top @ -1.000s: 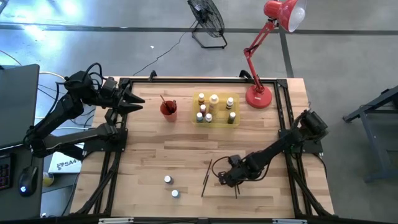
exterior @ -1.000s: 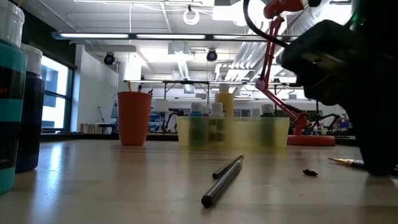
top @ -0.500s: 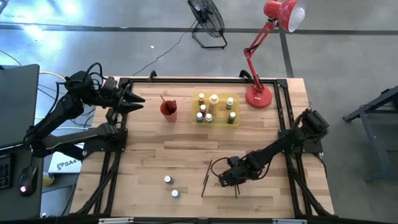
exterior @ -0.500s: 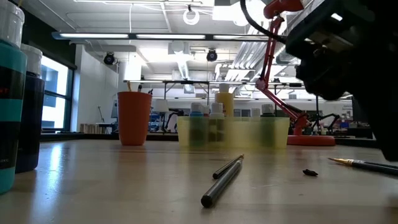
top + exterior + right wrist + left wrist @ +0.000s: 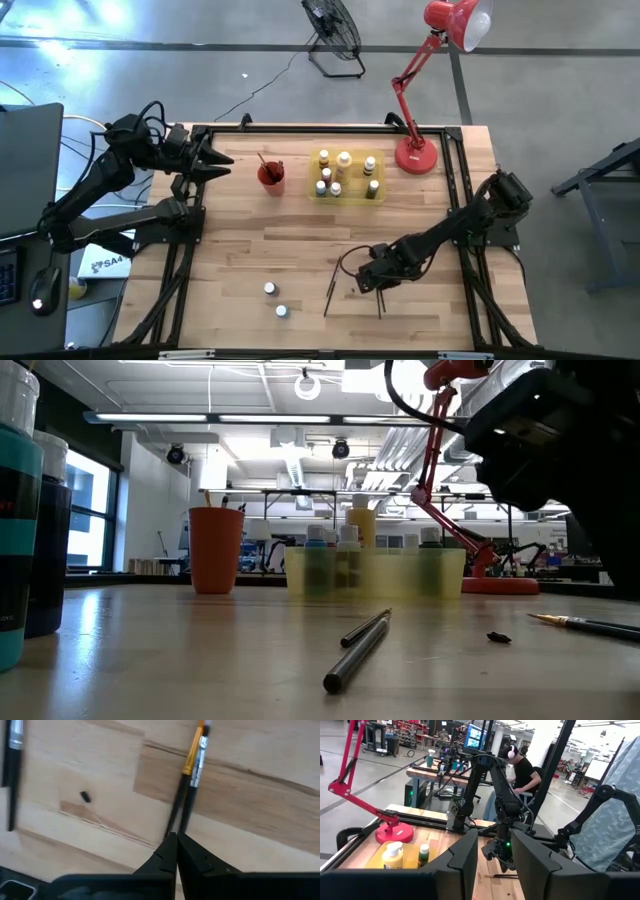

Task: Pick & Place Paint Supplies
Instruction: Put the orange paintbrush into the orange cup

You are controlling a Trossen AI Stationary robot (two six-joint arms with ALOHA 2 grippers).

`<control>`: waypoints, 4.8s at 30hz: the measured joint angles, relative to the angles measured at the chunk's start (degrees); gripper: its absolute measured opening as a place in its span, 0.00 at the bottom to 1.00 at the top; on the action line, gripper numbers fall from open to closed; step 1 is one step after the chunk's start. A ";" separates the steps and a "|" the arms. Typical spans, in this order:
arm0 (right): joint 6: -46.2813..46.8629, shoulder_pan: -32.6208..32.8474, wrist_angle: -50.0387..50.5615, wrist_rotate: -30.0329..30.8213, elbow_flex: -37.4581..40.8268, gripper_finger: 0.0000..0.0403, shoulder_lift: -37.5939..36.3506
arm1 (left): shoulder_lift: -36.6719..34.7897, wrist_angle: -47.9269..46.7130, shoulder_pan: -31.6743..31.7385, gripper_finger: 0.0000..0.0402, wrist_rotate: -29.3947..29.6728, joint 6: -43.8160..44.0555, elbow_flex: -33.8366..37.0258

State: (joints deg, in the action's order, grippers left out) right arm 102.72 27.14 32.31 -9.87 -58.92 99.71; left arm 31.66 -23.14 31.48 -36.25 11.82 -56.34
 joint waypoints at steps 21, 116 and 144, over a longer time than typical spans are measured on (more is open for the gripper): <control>2.44 0.59 -2.64 5.16 -0.01 0.01 3.88 | 0.00 0.02 0.00 0.29 -0.05 0.02 0.00; 21.77 1.12 3.59 16.96 7.37 0.01 -0.95 | 0.00 -1.05 0.00 0.29 1.48 -1.47 0.00; 3.01 -2.85 -4.78 32.78 7.66 0.01 -14.69 | 0.00 -1.03 0.00 0.29 1.29 -1.48 0.00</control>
State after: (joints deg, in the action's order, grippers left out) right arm 105.73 24.28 27.53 22.91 -51.26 85.03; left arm 31.66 -24.16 31.48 -34.96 10.34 -56.34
